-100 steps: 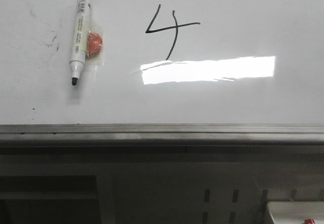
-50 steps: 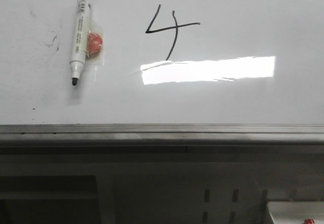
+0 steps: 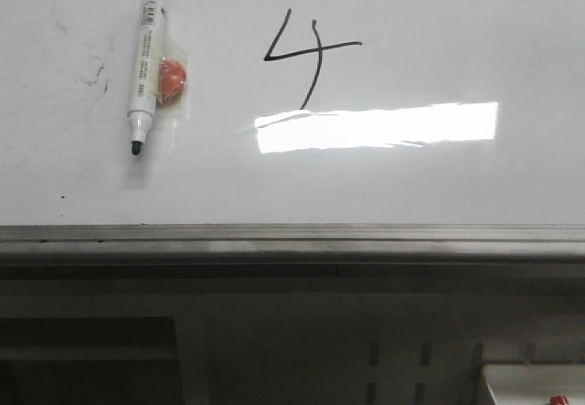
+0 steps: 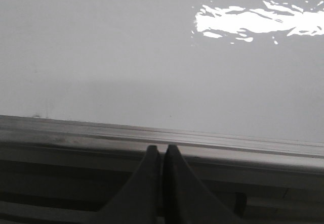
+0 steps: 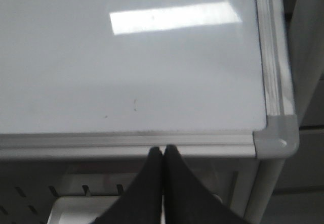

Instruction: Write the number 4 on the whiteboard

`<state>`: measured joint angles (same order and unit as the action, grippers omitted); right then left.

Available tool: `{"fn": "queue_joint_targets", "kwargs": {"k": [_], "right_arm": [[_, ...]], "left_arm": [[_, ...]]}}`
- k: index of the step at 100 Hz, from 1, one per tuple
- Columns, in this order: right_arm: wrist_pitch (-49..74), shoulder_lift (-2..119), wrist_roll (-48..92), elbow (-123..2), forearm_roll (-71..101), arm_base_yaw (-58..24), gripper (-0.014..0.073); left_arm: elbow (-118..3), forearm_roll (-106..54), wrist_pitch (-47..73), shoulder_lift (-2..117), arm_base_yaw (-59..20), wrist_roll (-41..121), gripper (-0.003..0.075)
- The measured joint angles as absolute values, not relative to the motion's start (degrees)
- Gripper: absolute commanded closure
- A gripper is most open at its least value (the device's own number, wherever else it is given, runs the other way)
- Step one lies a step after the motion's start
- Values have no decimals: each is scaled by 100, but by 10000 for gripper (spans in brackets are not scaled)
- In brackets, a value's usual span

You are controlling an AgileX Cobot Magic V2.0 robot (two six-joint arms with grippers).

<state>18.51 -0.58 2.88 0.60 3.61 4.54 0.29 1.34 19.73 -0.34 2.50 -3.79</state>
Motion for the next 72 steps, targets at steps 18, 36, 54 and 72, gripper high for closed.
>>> {"fn": "queue_joint_targets", "kwargs": {"k": [18, 36, 54, 72], "right_arm": [[1904, -58, 287, 60, 361, 454, 658], [1904, -58, 287, 60, 361, 454, 658], [1904, -58, 280, 60, 361, 454, 658], [1904, -58, 280, 60, 361, 454, 658]], "left_arm": [[29, 134, 1973, -34, 250, -379, 741], [29, 134, 1973, -34, 250, -379, 741], [29, 134, 1973, -34, 250, -379, 741], [29, 134, 1973, -34, 250, -379, 741]]}}
